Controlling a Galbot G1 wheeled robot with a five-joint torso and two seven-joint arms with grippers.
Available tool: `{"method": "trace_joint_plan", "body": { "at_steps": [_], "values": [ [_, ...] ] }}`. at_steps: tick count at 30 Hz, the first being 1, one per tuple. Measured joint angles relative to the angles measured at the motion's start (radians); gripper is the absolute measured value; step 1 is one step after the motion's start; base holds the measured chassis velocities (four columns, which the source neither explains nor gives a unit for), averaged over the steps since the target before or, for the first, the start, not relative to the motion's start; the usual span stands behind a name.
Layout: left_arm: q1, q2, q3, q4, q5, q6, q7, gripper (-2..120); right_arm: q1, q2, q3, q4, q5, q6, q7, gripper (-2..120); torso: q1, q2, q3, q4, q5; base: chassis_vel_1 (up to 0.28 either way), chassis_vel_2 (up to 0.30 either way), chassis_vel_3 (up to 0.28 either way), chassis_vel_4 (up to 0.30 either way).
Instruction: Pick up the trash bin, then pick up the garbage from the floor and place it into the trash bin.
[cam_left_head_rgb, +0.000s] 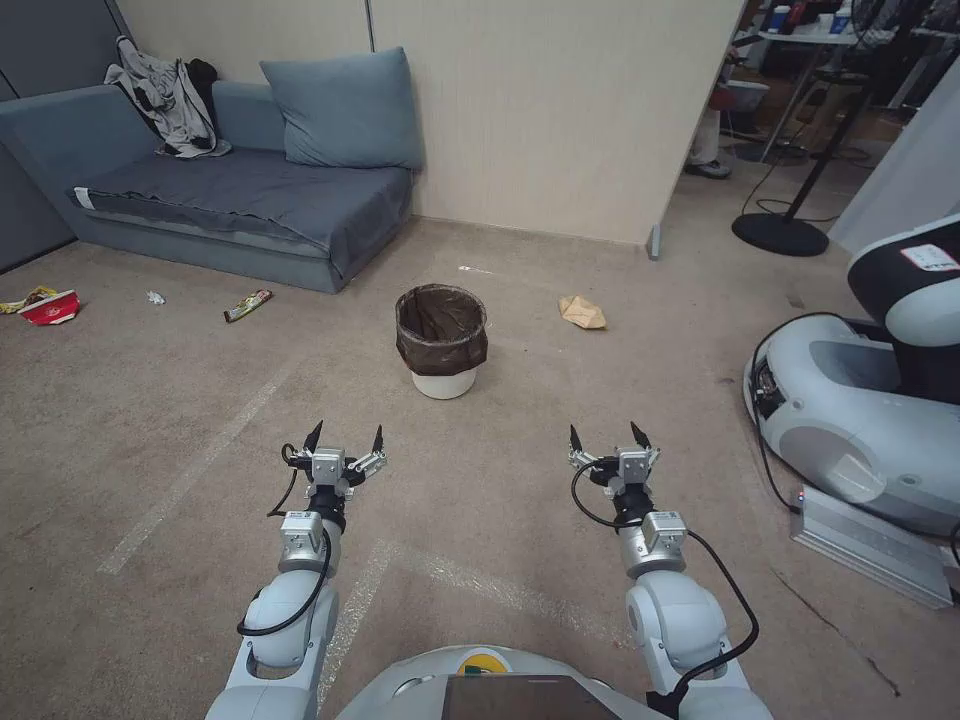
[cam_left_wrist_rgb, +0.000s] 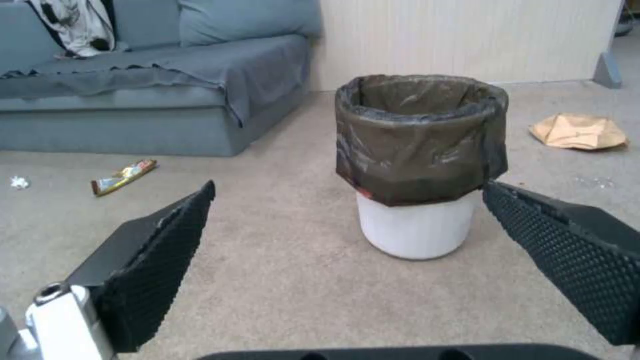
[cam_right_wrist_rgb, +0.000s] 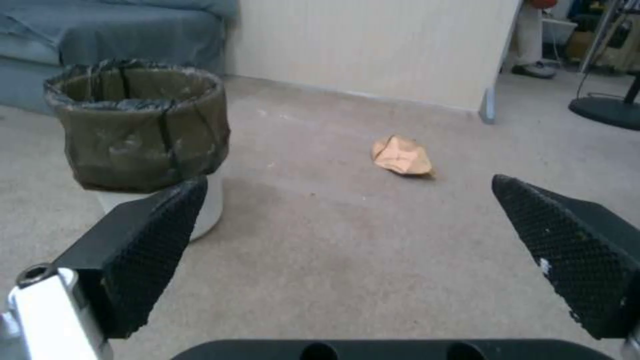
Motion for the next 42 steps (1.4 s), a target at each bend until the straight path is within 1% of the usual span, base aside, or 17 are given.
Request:
{"method": "trace_joint_plan", "body": {
  "at_steps": [28, 32, 33, 37, 38, 40, 41, 42],
  "values": [
    [0.0, 0.0, 0.0, 0.0, 0.0, 0.0, 0.0, 100, 0.0, 0.0, 0.0, 0.0, 0.0, 0.0, 0.0, 100, 0.0, 0.0, 0.0, 0.0, 0.0, 0.0, 0.0, 0.0, 0.0],
    [0.015, 0.006, -0.005, -0.024, -0.002, 0.015, -0.008, 100, -0.008, 0.003, 0.004, 0.009, 0.0, -0.001, 0.0, 100, 0.0, 0.0, 0.0, 0.0, -0.0002, 0.0, 0.0, 0.0, 0.0],
    [0.049, 0.02, -0.021, -0.082, -0.006, 0.05, -0.032, 100, -0.042, 0.016, 0.022, 0.053, 0.0, -0.004, 0.006, 100, 0.0, 0.0, 0.0, 0.0003, 0.0003, 0.0, 0.0, 0.0, 0.0],
    [0.135, 0.056, -0.056, -0.228, -0.019, 0.141, -0.091, 100, -0.155, 0.063, 0.079, 0.197, 0.007, -0.017, 0.026, 100, 0.0, 0.0, 0.0, -0.0002, 0.0, 0.0, 0.0, 0.0, 0.0],
    [0.135, 0.056, -0.056, -0.228, -0.019, 0.141, -0.091, 100, -0.155, 0.063, 0.079, 0.197, 0.007, -0.017, 0.026, 100, 0.0, 0.0, 0.0, -0.0002, 0.0, 0.0, 0.0, 0.0, 0.0],
    [0.182, 0.075, -0.073, -0.307, -0.029, 0.188, -0.124, 100, -0.216, 0.086, 0.111, 0.274, 0.011, -0.024, 0.037, 100, 0.0, 0.0, 0.0, -0.0001, 0.0, 0.0, 0.0, 0.0, 0.0],
    [0.193, 0.08, -0.074, -0.324, -0.034, 0.198, -0.132, 100, -0.238, 0.096, 0.122, 0.303, 0.013, -0.027, 0.041, 100, 0.0, 0.0, 0.0, 0.0001, 0.0003, 0.0, 0.0, 0.0, 0.0],
    [0.202, 0.084, -0.074, -0.335, -0.036, 0.205, -0.137, 100, -0.262, 0.105, 0.135, 0.333, 0.014, -0.029, 0.046, 100, 0.0, 0.0, 0.0, -0.0004, -0.0004, 0.0, 0.0, 0.0, 0.0]
  ]
}}
